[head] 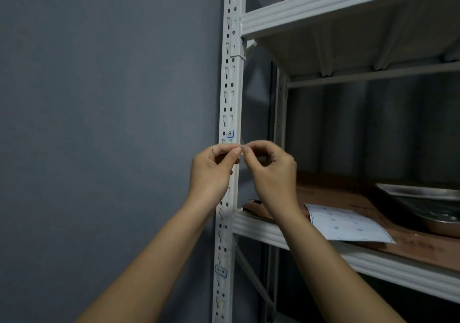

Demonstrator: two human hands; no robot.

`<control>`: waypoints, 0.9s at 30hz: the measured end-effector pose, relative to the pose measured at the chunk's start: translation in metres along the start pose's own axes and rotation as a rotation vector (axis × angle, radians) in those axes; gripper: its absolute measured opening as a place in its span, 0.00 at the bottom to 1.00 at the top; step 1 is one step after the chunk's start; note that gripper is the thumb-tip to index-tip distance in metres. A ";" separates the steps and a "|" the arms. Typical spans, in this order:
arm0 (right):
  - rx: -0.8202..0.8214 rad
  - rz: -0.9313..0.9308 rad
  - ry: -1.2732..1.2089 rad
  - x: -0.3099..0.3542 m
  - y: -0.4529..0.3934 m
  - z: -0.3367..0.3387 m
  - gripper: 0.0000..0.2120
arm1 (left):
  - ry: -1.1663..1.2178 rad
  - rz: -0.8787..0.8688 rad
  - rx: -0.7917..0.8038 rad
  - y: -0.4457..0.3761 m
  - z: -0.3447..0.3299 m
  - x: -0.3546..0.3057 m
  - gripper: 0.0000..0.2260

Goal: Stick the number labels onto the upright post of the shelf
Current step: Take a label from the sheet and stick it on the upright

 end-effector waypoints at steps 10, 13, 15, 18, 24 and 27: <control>0.080 0.039 0.001 0.018 0.013 0.001 0.04 | -0.079 -0.025 -0.037 0.022 0.013 -0.013 0.04; 0.075 0.081 -0.003 0.018 0.018 0.006 0.07 | -0.077 0.011 -0.068 0.021 0.020 -0.015 0.03; 0.073 0.182 0.065 0.016 0.018 0.009 0.06 | -0.115 0.052 -0.002 0.020 0.020 -0.016 0.05; 0.081 0.318 0.173 0.010 0.018 0.011 0.03 | -0.151 0.132 0.111 0.022 0.017 -0.018 0.09; 0.095 0.460 0.278 0.007 0.018 0.014 0.10 | -0.090 0.206 0.171 0.023 0.015 -0.019 0.07; 0.116 0.516 0.311 0.005 0.018 0.015 0.11 | -0.064 0.233 0.176 0.024 0.015 -0.019 0.06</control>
Point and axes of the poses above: each hand's wrist, its own y-axis away from the middle knuckle, its own z-axis out of the back of the hand, x = y × z, the point moved 2 cm from there along -y, towards the middle knuckle, and after that the axes turned 11 degrees about z, right-handed, at the moved point
